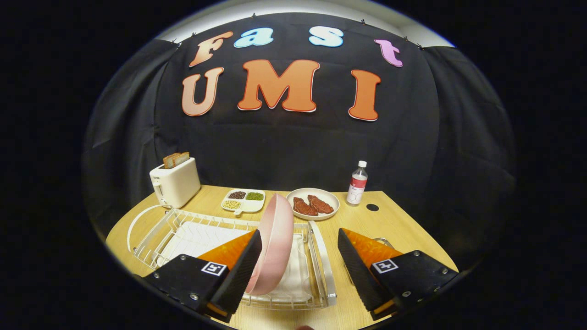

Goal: Take the plate from the dish rack, then take the spoon from the basket and place it into the plate.

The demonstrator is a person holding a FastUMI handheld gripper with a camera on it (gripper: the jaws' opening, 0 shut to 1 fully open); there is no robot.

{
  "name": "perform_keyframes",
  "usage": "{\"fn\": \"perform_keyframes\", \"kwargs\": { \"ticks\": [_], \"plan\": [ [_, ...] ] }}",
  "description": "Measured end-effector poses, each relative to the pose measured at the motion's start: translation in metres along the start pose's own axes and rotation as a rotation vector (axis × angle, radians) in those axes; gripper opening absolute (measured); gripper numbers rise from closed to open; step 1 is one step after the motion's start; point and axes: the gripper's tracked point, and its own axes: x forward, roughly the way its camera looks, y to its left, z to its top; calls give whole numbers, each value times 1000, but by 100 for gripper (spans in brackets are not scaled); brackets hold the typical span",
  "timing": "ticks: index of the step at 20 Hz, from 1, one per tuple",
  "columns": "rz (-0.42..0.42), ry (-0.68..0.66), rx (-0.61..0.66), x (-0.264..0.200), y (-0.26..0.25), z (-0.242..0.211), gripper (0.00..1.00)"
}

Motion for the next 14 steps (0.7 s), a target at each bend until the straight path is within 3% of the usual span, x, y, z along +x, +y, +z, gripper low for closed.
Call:
{"fn": "perform_keyframes", "kwargs": {
  "ticks": [6, 8, 14],
  "plan": [
    [0, 75, -32, 33, 23, -16, 98],
    [-4, 109, -38, 43, 29, -21, 89],
    [-40, 196, -4, 56, 35, -34, 40]
  ]
}}
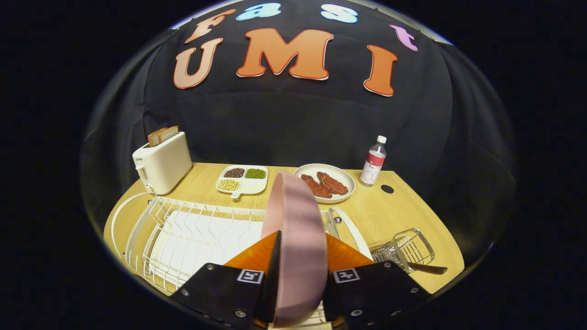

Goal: Take the plate from the dish rack, then take the spoon from the basket and place it into the plate.

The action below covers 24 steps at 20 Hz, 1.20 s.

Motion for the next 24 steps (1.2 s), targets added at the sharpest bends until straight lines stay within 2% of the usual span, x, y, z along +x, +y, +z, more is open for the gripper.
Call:
{"fn": "perform_keyframes", "kwargs": {
  "ticks": [1, 4, 14, 24],
  "plan": [
    [-10, 1, 15, -1, -1, 2, 36],
    [-43, 10, 47, -1, -6, 3, 31],
    [-104, -59, -5, -21, -14, 30, 31],
    [-9, -136, 84, -70, -19, 46, 31]
  ]
}}
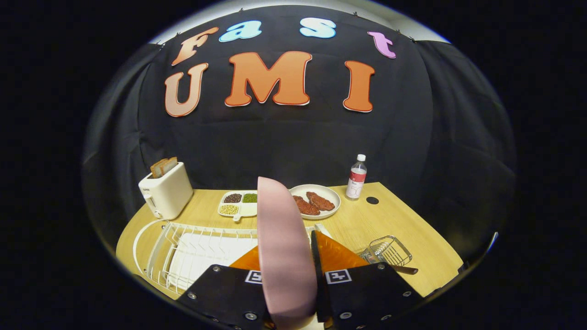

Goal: Take the plate from the dish rack, then take the spoon from the basket and place it into the plate.

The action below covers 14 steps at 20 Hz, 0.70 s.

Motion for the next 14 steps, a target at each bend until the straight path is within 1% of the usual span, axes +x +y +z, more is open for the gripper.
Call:
{"fn": "perform_keyframes", "kwargs": {
  "ticks": [4, 8, 14],
  "plan": [
    [46, -15, 50, -29, -7, -4, 31],
    [92, -17, 87, -60, -16, -19, 31],
    [167, -26, 148, -109, -26, -55, 31]
  ]
}}
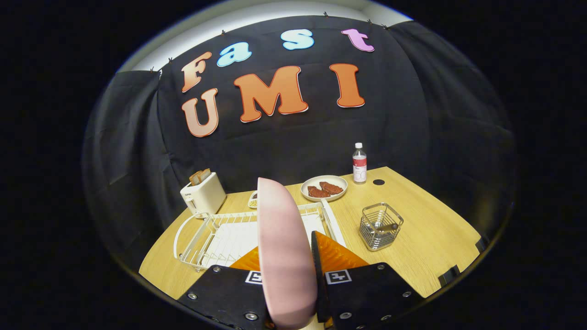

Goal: Take the plate from the dish rack, then take the spoon from the basket and place it into the plate.

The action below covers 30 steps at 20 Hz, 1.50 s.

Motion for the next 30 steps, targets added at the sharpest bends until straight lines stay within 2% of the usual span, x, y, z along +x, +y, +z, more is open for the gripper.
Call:
{"fn": "perform_keyframes", "kwargs": {
  "ticks": [5, 15, 19, 30],
  "plan": [
    [27, 40, 73, -23, -10, -44, 31],
    [89, 181, 344, -35, -22, -132, 31],
    [120, 226, 447, -30, -17, -150, 31],
    [124, 318, 595, -11, -11, -180, 31]
  ]
}}
